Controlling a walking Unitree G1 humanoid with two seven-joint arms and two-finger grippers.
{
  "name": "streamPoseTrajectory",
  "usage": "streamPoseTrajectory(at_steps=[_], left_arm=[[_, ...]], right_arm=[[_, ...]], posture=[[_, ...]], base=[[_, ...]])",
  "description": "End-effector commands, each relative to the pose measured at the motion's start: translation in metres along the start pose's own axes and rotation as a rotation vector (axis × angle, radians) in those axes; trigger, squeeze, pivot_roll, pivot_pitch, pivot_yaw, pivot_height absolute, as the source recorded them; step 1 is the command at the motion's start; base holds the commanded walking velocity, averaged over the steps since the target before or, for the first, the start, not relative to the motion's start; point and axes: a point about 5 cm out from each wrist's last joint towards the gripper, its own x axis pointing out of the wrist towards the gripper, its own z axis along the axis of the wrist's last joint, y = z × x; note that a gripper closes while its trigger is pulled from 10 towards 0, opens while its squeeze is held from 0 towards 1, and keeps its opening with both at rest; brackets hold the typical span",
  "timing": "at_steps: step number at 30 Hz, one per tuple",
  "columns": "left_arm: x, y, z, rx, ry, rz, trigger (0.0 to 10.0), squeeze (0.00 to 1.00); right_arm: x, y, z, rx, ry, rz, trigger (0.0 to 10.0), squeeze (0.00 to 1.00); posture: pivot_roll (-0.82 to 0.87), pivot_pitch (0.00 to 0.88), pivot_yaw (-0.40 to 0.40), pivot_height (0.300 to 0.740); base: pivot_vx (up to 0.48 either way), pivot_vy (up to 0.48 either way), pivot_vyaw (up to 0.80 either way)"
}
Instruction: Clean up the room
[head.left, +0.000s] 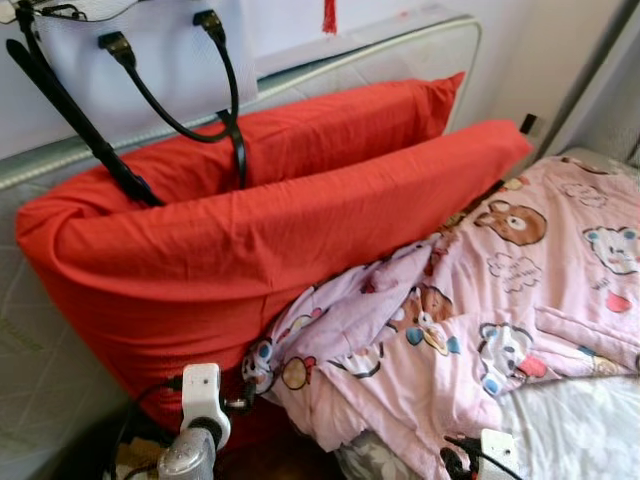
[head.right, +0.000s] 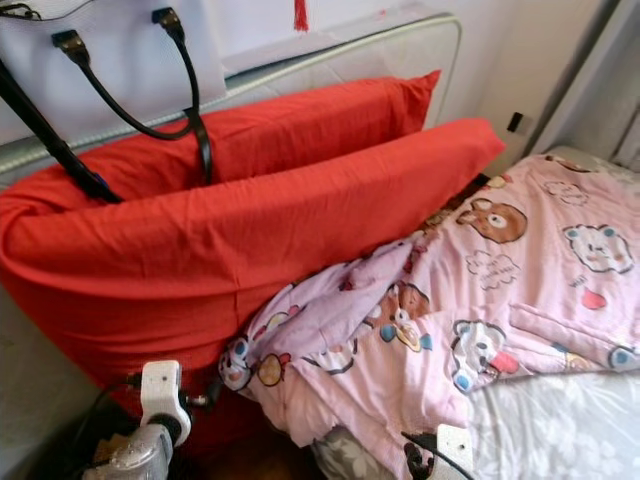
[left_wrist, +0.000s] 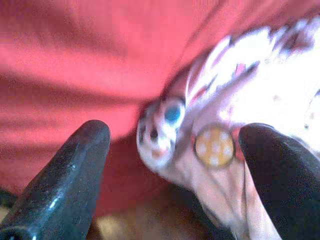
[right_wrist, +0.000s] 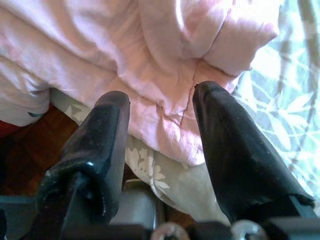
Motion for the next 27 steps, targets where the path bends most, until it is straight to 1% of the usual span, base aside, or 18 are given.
streamPoseTrajectory(at_steps=[1,2,3,4,5,6,7,8,9,11,17,18,19,21,22,23,27], left_arm=[[-0.003,0.006,0.006,0.010,-0.048,0.006,10.0,0.00],[-0.005,0.006,0.009,0.017,-0.075,-0.003,10.0,0.00],[-0.006,0.004,0.010,0.025,-0.084,-0.013,10.0,0.00],[-0.008,0.002,0.010,0.030,-0.091,-0.023,10.0,0.00],[-0.010,-0.001,0.009,0.035,-0.103,-0.037,10.0,0.00],[-0.010,-0.001,0.009,0.035,-0.103,-0.037,10.0,0.00],[-0.012,-0.004,0.009,0.038,-0.110,-0.046,10.0,0.00],[-0.015,-0.005,0.009,0.043,-0.121,-0.052,10.0,0.00],[-0.017,-0.006,0.010,0.040,-0.137,-0.051,10.0,0.00],[-0.019,-0.007,0.013,0.041,-0.161,-0.050,10.0,0.00],[-0.024,-0.008,0.019,0.058,-0.181,-0.068,10.0,0.00],[-0.026,-0.008,0.020,0.061,-0.185,-0.069,10.0,0.00],[-0.028,-0.008,0.020,0.067,-0.187,-0.070,10.0,0.00],[-0.028,-0.008,0.021,0.067,-0.186,-0.064,10.0,0.00],[-0.029,-0.005,0.022,0.059,-0.190,-0.046,10.0,0.00],[-0.029,-0.004,0.023,0.056,-0.191,-0.038,10.0,0.00],[-0.030,-0.006,0.026,0.064,-0.195,-0.040,10.0,0.00]], right_arm=[[-0.002,0.001,-0.002,0.014,-0.020,0.009,10.0,0.00],[-0.002,0.001,-0.001,0.010,-0.034,0.012,10.0,0.00],[0.004,0.011,0.017,-0.004,-0.123,0.040,10.0,0.00],[0.008,0.019,0.030,-0.013,-0.189,0.060,10.0,0.00],[0.013,0.037,0.060,-0.030,-0.326,0.087,10.0,0.00],[0.013,0.037,0.060,-0.030,-0.326,0.087,10.0,0.00],[0.013,0.049,0.080,-0.034,-0.419,0.104,10.0,0.00],[0.012,0.055,0.089,-0.036,-0.460,0.107,10.0,0.00],[0.012,0.055,0.089,-0.035,-0.465,0.102,10.0,0.00],[0.012,0.051,0.081,-0.033,-0.440,0.093,10.0,0.00],[0.011,0.055,0.074,-0.033,-0.435,0.101,10.0,0.00],[0.008,0.054,0.073,-0.051,-0.443,0.102,10.0,0.00],[0.006,0.053,0.071,-0.074,-0.445,0.094,10.0,0.00],[0.005,0.045,0.068,-0.059,-0.431,0.071,10.0,0.00],[0.005,0.037,0.065,-0.049,-0.404,0.034,10.0,0.00],[0.005,0.033,0.064,-0.049,-0.399,0.019,10.0,0.00],[0.005,0.027,0.063,-0.038,-0.394,-0.016,10.0,0.00]], posture=[[-0.09,0.133,-0.026,0.740],[-0.09,0.136,-0.027,0.740],[-0.09,0.139,-0.027,0.740],[-0.09,0.142,-0.027,0.740],[-0.08,0.145,-0.028,0.740],[-0.08,0.145,-0.028,0.740],[-0.08,0.145,-0.028,0.740],[-0.08,0.144,-0.029,0.740],[-0.08,0.143,-0.031,0.740],[-0.07,0.140,-0.033,0.740],[-0.08,0.134,-0.035,0.740],[-0.09,0.127,-0.033,0.740],[-0.09,0.124,-0.033,0.740],[-0.09,0.122,-0.032,0.740],[-0.09,0.114,-0.030,0.731],[-0.09,0.111,-0.029,0.722],[-0.09,0.108,-0.027,0.697]], base=[[0.000,0.000,0.00],[0.000,0.000,0.00],[0.000,0.000,0.00],[0.000,0.000,0.00],[0.000,0.000,0.00],[0.000,0.000,0.00],[0.000,0.000,0.00],[0.000,0.000,0.00],[0.000,0.000,0.00],[0.000,0.000,0.00],[0.000,0.000,0.00],[0.000,0.000,0.00],[0.000,0.000,0.00],[0.000,0.000,0.00],[0.000,0.000,0.00],[0.000,0.000,0.00],[0.000,0.000,0.00]])
